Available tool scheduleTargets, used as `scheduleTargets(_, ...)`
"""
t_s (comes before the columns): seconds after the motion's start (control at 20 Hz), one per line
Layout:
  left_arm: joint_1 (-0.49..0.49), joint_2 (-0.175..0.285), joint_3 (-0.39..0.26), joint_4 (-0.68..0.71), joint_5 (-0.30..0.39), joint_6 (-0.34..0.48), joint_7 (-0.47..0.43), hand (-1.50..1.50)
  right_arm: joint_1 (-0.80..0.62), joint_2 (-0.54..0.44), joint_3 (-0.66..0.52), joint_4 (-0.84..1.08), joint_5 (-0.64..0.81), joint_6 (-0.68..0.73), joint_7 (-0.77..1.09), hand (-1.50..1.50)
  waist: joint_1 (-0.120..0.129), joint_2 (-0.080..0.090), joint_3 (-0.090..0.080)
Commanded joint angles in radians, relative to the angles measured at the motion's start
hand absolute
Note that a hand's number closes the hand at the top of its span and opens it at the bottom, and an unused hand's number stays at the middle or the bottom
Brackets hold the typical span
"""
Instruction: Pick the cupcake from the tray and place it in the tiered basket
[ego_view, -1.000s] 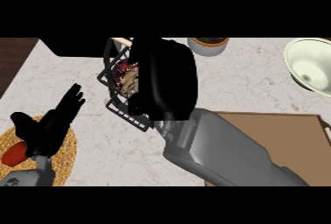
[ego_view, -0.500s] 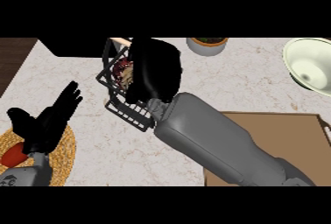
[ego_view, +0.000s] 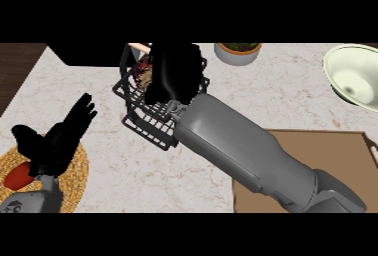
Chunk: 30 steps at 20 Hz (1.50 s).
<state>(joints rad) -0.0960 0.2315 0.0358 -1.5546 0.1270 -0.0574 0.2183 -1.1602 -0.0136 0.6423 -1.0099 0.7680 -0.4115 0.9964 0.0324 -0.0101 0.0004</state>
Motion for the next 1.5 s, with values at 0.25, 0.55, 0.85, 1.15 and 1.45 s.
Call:
scheduleTargets(0.25, 0.007, -0.006, 0.002, -0.004, -0.007, -0.008, -0.015, 0.0, -0.055, 0.013, 0.036, 0.171, -0.032, -0.286, 0.023, -1.5, 0.022, 0.02, -0.002)
scheduleTargets(0.55, 0.005, -0.002, -0.007, -0.049, 0.003, -0.027, 0.022, 0.0, -0.086, 0.013, -0.002, 0.275, -0.098, -0.319, -0.091, -1.5, 0.026, 0.021, -0.001)
scheduleTargets(0.85, -0.029, -0.023, -0.014, -0.025, -0.02, 0.006, 0.048, 0.0, -0.095, 0.013, -0.062, 0.182, -0.16, -0.457, -0.05, -1.5, 0.012, 0.017, 0.0)
scheduleTargets(1.15, -0.013, -0.007, 0.009, -0.003, -0.016, -0.006, 0.033, 0.0, -0.028, 0.013, -0.173, 0.126, -0.227, -0.625, -0.159, -1.5, 0.0, 0.018, 0.0)
scheduleTargets(1.45, 0.03, -0.001, 0.034, -0.016, 0.007, -0.024, 0.012, 0.0, 0.017, -0.004, -0.288, -0.003, -0.218, -0.707, -0.185, -1.5, -0.028, 0.009, 0.0)
